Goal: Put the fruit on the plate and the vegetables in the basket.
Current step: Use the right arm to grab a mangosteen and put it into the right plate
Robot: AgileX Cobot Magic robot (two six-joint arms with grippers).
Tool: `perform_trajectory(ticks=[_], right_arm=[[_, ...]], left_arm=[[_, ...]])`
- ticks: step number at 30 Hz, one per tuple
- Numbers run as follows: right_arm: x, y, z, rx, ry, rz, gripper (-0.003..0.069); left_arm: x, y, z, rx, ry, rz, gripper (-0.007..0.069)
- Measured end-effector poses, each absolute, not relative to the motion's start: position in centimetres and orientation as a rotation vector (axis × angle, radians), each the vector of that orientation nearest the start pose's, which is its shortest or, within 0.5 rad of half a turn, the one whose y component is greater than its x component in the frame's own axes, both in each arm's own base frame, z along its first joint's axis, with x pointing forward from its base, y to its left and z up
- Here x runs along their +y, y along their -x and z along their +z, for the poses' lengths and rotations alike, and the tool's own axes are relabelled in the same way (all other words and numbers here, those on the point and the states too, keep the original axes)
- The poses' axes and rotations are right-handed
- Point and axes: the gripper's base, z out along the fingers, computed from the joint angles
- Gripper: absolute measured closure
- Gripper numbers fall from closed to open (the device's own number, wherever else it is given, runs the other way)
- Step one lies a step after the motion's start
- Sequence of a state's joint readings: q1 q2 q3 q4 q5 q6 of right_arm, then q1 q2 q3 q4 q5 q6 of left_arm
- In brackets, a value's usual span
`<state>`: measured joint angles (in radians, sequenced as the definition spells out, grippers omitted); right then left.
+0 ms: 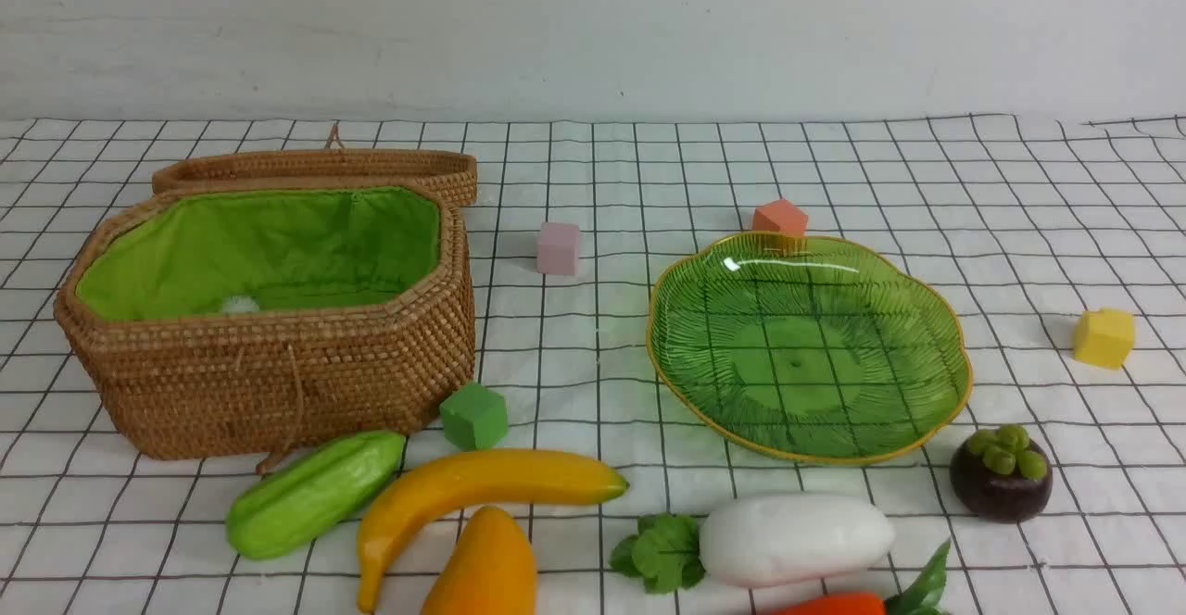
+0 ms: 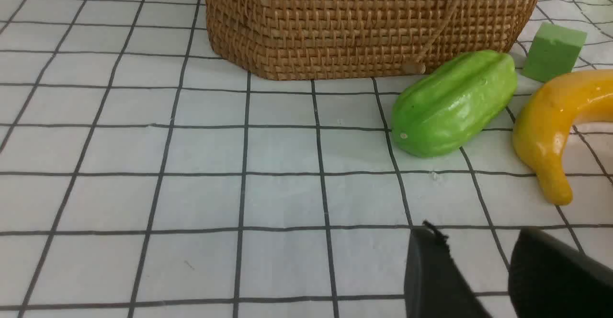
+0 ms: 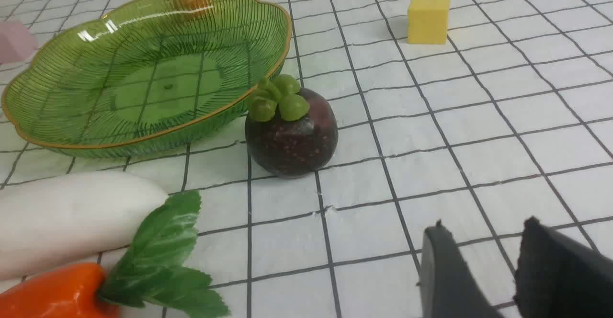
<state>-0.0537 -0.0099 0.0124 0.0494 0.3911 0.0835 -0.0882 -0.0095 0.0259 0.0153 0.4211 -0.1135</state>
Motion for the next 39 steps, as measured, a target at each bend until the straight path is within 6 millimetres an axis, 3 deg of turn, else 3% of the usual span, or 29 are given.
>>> perform_trajectory(ticks=[20, 27, 39], right_arm=[[-0.13, -5.2, 17.45, 1.871, -0.155, 0.063, 0.0414], [-0.59, -5.17, 17.46, 1.875, -0.074, -0.068, 0.0414], [-0.69, -5.17, 17.46, 1.873, -0.055, -0.099, 0.0414]], left_arm=[[-0.39, -5.11, 16.73, 1.923, 0.015, -0.12, 0.0386], [-0.39, -5.11, 16.73, 1.923, 0.015, -0.12, 0.0386], [-0.39, -5.11, 16.73, 1.923, 0.015, -0.12, 0.0386]])
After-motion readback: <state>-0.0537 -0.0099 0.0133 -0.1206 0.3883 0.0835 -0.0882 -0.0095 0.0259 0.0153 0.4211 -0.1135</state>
